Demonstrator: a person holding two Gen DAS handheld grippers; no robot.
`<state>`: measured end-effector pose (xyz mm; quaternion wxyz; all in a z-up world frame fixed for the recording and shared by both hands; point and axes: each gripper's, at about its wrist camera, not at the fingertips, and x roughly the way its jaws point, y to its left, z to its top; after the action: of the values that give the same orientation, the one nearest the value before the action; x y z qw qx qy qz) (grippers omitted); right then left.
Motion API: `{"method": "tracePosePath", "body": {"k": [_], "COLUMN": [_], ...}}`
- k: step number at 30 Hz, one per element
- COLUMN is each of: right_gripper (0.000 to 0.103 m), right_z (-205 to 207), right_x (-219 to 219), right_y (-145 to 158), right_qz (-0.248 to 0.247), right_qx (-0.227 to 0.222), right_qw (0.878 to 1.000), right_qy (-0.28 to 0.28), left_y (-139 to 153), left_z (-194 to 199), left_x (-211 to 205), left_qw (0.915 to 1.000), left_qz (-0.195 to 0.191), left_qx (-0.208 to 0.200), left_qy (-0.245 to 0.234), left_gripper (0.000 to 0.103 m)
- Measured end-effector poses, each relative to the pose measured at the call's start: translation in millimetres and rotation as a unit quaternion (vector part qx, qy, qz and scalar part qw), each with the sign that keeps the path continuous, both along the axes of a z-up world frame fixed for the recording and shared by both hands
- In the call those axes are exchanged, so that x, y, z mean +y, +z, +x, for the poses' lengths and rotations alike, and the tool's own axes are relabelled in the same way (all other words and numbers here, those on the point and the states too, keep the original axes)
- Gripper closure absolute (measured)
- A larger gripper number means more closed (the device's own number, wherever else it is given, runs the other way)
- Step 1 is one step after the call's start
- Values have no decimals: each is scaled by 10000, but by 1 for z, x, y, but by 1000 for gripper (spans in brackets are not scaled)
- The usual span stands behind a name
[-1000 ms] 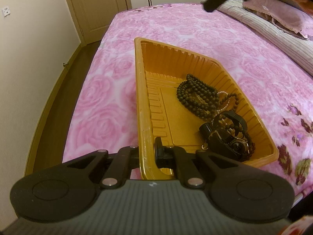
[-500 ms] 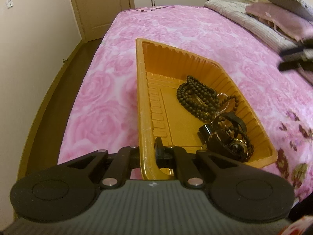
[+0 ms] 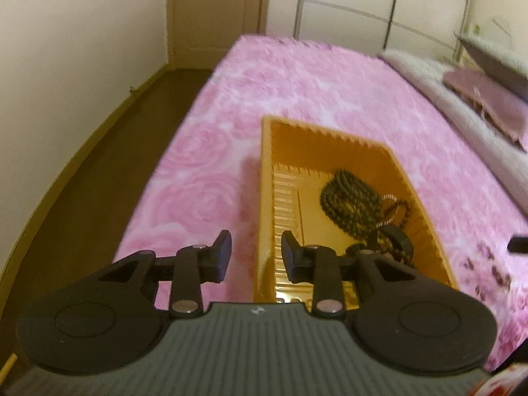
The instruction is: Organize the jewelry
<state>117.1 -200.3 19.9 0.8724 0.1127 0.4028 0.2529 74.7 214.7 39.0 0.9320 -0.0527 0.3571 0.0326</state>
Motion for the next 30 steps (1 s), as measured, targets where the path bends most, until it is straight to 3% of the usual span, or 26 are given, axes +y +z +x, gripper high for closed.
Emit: {"method": "tracePosePath", "body": {"k": [4, 8, 13, 30], "right_gripper": [42, 37, 35, 35], "right_z": [-17, -36, -53, -108], "right_x": [-3, 2, 8, 20], "right_y": [2, 4, 5, 6], "right_qz": [49, 0, -46, -800], "right_qx": [68, 78, 269, 174], "right_qw": [9998, 9996, 9989, 9951], "right_qy": [-157, -270, -386, -554], "left_y": [18, 24, 21, -3], "left_z": [-24, -43, -59, -97], "left_x": [-6, -24, -56, -143], "left_qw": [9995, 9993, 9997, 9993], "left_qz": [-45, -118, -198, 64], "left_qx": [-284, -312, -167, 313], "left_qy": [109, 148, 29, -176], "left_gripper": [56, 24, 0, 0]}}
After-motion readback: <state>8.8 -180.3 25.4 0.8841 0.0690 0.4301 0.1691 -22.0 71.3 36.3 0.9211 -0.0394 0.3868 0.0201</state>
